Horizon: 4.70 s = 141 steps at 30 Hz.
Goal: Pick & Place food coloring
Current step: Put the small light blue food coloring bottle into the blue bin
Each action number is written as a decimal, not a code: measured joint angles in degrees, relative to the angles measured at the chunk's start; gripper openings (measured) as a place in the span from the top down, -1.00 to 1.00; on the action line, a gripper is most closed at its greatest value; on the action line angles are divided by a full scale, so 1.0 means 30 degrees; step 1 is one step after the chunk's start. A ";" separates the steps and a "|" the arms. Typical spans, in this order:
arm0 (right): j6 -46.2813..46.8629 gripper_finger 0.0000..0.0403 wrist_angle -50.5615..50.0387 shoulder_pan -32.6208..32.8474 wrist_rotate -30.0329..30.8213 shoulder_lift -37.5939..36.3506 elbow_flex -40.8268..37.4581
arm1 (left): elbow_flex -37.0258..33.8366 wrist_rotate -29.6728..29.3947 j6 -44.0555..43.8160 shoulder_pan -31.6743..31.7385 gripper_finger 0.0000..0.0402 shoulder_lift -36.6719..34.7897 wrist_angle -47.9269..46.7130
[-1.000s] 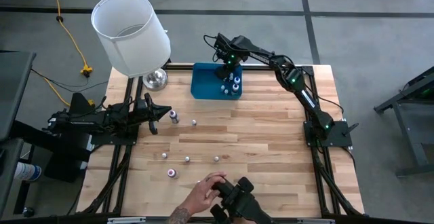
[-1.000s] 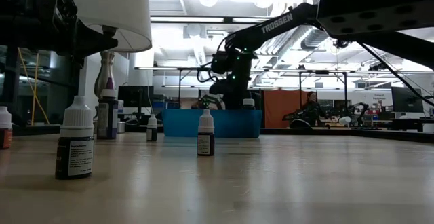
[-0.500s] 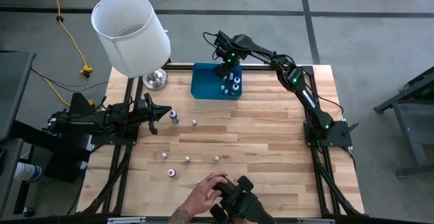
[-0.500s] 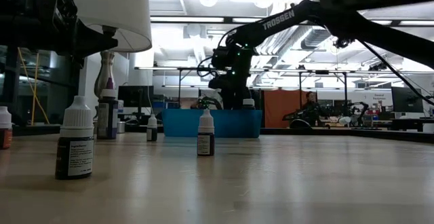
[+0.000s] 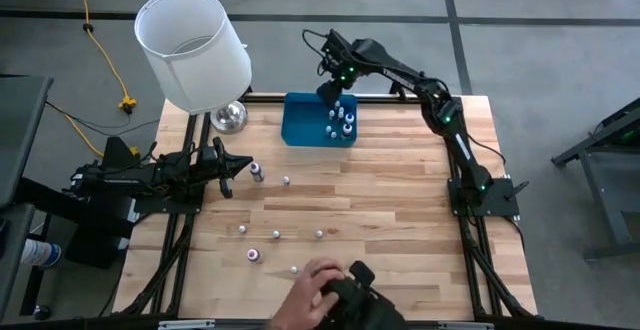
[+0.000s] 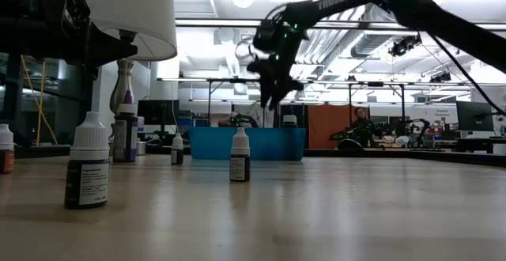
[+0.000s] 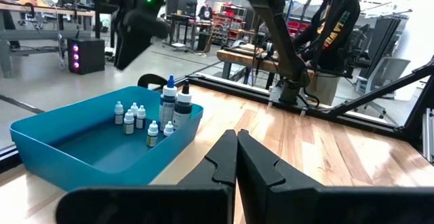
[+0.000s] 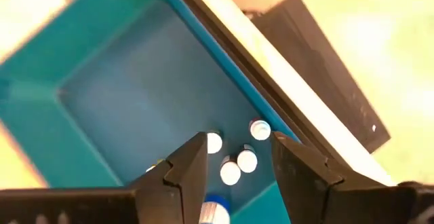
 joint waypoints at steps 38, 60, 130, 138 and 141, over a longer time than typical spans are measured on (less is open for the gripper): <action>-0.9406 0.24 -0.2369 0.9350 -0.4200 -0.4250 -0.1179 | -0.0004 -0.0002 0.0000 -0.0003 1.00 0.0000 0.0000; 0.4275 0.24 0.4311 1.1121 -0.1601 -0.4080 -0.9704 | -0.0004 0.0000 0.0000 -0.0003 1.00 0.0006 0.0000; -0.2781 0.24 0.6947 1.0691 0.0227 0.2841 -0.2594 | 0.0000 0.0000 0.0000 0.0000 1.00 0.0001 0.0000; -0.2752 0.24 0.6945 1.0691 0.0063 0.3104 -0.2586 | 0.0003 0.0000 0.0000 0.0003 1.00 0.0007 0.0000; -0.2738 0.29 0.7056 1.0696 0.0045 0.3267 -0.2586 | -0.0001 0.0000 0.0000 0.0004 1.00 0.0007 0.0000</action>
